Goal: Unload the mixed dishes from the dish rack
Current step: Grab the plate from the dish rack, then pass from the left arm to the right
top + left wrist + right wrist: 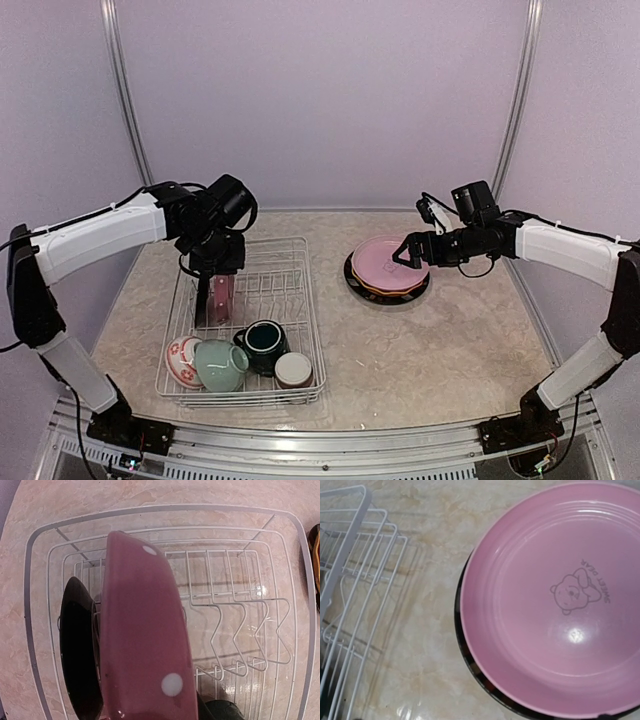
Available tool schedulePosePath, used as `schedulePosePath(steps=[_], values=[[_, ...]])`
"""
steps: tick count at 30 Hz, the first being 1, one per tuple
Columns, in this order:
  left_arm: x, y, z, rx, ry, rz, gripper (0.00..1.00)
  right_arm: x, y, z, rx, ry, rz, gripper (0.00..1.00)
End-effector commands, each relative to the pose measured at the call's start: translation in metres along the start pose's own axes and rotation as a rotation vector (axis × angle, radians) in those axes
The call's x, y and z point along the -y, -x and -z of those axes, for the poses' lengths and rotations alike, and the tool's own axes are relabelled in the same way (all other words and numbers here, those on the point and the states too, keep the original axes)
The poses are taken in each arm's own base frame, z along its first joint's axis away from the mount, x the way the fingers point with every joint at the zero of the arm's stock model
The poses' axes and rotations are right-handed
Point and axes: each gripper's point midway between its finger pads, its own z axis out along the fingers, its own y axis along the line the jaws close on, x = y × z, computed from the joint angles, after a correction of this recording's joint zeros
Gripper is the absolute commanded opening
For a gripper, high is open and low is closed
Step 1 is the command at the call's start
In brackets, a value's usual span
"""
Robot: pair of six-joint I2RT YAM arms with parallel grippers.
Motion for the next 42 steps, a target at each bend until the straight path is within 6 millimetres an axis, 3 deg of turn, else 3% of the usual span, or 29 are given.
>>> schedulePosePath(steps=[1,9,17,22,32,37,42], values=[[-0.006,0.032,0.043,0.141,-0.053,0.051,0.05,-0.005,0.003,-0.002,0.002,0.018,0.001,0.99],[-0.004,0.047,0.072,0.198,-0.192,0.072,0.0,-0.007,0.006,0.0,0.01,0.017,0.003,0.99],[0.005,0.065,0.122,0.307,-0.317,0.004,0.0,-0.01,0.014,0.002,0.025,0.024,0.009,0.99],[0.023,0.07,0.153,0.4,-0.356,-0.155,0.0,-0.013,0.024,0.006,0.043,0.029,0.014,0.99],[0.093,0.035,0.178,0.606,-0.292,-0.683,0.0,-0.02,0.052,0.033,0.116,0.105,-0.014,0.99],[0.131,0.006,0.174,0.7,-0.222,-0.939,0.0,-0.034,0.064,0.054,0.155,0.152,-0.006,0.99],[0.158,-0.021,0.156,0.749,-0.107,-1.157,0.0,-0.053,0.068,0.067,0.151,0.238,-0.008,0.99]])
